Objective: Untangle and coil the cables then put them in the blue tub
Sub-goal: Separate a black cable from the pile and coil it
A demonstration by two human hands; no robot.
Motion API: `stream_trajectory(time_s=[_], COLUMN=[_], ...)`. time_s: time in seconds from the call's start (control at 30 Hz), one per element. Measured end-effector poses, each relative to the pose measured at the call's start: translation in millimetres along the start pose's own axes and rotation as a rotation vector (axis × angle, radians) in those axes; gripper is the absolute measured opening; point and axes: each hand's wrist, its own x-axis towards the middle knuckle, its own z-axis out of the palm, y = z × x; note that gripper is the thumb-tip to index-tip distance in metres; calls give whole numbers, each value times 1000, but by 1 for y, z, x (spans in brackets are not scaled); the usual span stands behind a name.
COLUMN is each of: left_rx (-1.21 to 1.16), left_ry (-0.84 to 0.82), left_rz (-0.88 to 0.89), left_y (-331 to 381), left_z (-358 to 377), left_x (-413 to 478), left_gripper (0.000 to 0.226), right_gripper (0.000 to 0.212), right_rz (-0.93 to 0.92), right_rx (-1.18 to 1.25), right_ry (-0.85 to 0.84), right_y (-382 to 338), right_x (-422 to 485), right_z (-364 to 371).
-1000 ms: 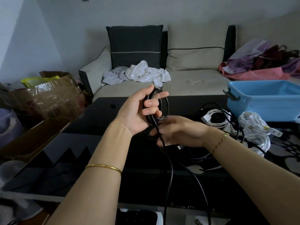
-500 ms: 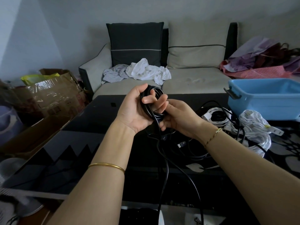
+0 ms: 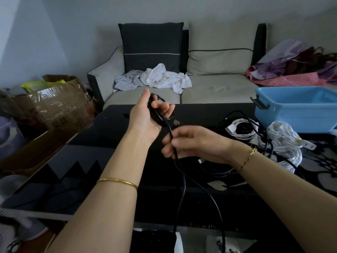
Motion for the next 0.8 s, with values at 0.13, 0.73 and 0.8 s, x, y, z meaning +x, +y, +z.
stream_trajectory(time_s=[0.13,0.73,0.8], left_rx=[-40,1189,1312], left_ry=[-115,-317,-353], left_rz=[-116,-339,-352], left_y=[7,24,25], left_z=[5,4,3], left_x=[-7,-25,-25], left_gripper=[34,29,31], right_gripper=[11,16,16], right_rz=[53,-220,-234], right_rx=[-444,-1353,-1334], right_ry=[-27,983,1028], right_y=[10,-9,-13], right_x=[2,39,42], right_z=[0,-31,-31])
